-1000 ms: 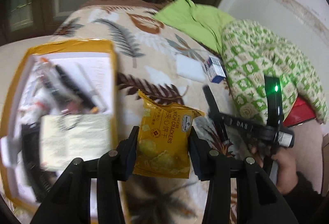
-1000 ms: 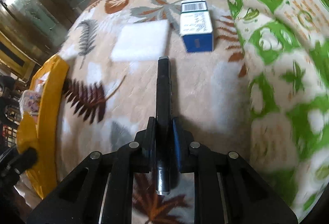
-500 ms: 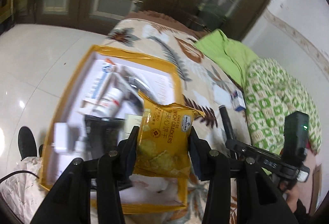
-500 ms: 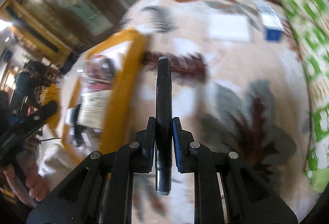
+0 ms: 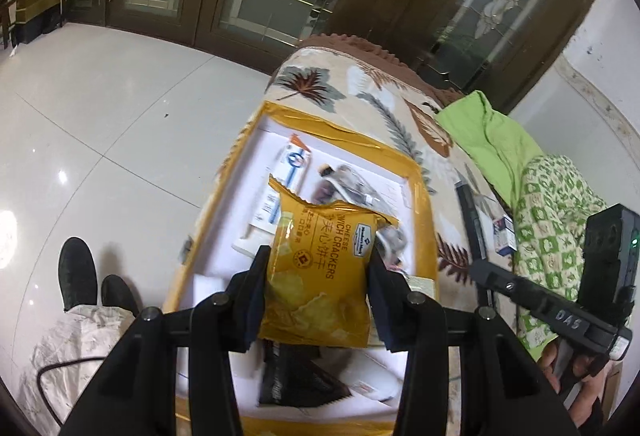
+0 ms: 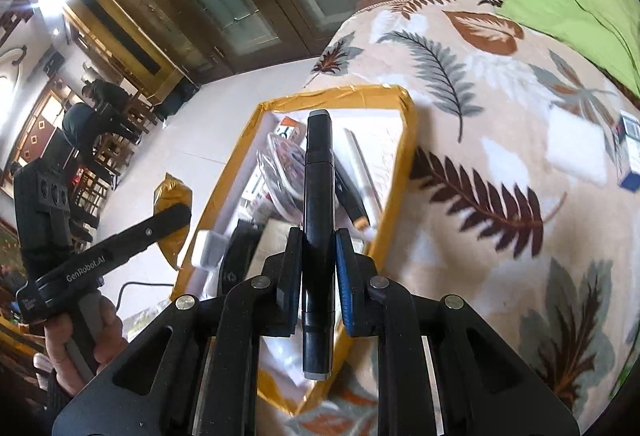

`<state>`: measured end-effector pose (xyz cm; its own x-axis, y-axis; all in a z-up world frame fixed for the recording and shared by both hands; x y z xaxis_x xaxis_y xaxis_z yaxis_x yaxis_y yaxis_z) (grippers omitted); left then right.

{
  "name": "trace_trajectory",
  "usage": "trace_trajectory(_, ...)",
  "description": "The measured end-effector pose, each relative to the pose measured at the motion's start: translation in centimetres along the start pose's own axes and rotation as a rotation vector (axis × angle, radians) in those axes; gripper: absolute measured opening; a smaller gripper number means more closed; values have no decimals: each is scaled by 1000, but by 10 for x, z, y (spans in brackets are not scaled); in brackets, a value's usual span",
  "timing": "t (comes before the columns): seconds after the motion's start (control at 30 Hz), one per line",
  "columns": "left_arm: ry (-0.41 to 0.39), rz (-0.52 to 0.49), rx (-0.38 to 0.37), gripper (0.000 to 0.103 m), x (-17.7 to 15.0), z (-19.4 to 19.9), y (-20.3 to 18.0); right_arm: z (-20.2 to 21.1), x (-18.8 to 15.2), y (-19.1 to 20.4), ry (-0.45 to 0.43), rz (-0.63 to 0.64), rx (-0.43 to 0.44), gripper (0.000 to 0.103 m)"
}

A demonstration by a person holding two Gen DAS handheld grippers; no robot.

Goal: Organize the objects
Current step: 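Carry the yellow cracker packet over the tray with the left tool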

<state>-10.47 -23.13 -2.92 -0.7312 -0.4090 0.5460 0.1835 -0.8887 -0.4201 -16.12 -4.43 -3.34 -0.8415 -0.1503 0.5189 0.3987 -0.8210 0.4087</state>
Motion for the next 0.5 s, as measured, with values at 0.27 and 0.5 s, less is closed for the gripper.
trace_trajectory(0.27, 21, 22, -4, 45, 14, -23, 18, -16, 31, 13, -6, 52, -8, 15)
trace_trajectory(0.5, 96, -16, 26, 45, 15, -59, 16, -60, 49, 0, 33, 26, -38, 15)
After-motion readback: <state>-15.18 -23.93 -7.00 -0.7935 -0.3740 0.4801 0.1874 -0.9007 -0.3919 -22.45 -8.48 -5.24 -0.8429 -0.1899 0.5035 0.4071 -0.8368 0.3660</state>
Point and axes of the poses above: each gripper's, at about its wrist camera, not at the fingertips, and z roughly against the way its jaws point, y to its left, x to its top, the point moved 6 cm from there along -z, roughly the way its jaws point, and after that the axes turned 3 degrees about -x, right-handed, at the moved point
